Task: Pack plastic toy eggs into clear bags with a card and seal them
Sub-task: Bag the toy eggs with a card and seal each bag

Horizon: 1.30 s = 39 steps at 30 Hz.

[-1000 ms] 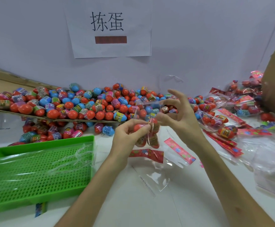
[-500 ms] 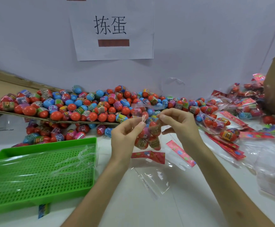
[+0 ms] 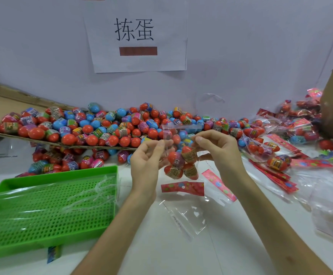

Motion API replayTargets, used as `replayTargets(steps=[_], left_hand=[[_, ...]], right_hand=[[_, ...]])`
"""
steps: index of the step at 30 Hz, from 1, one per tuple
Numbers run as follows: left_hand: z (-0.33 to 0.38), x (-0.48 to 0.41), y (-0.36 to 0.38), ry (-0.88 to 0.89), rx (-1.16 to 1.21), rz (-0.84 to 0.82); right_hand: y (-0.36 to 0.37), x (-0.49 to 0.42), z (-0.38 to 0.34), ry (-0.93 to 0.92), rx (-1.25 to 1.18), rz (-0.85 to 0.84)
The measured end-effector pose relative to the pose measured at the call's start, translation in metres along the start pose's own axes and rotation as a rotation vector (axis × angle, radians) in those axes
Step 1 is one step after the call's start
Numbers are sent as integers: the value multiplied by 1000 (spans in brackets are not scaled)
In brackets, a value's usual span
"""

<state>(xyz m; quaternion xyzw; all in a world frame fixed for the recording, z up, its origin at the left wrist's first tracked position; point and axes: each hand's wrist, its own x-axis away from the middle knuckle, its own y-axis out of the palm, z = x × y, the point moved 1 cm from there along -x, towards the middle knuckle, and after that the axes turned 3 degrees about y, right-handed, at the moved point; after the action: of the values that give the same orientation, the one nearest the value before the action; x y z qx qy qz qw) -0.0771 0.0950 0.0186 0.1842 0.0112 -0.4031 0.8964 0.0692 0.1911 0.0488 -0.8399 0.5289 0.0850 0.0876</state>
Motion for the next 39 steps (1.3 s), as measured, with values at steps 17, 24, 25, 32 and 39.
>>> replayTargets(steps=[17, 24, 25, 32, 39], left_hand=[[-7, 1, 0, 105, -146, -12], [-7, 5, 5, 69, -57, -64], [-8, 6, 6, 71, -69, -89], [-5, 17, 14, 247, -238, -194], [-7, 23, 15, 389, -391, -211]], right_hand=[[6, 2, 2, 23, 24, 46], [4, 1, 9, -104, 219, 216], [5, 2, 9, -189, 320, 276], [21, 14, 7, -689, 564, 150], [20, 15, 4, -654, 468, 153]])
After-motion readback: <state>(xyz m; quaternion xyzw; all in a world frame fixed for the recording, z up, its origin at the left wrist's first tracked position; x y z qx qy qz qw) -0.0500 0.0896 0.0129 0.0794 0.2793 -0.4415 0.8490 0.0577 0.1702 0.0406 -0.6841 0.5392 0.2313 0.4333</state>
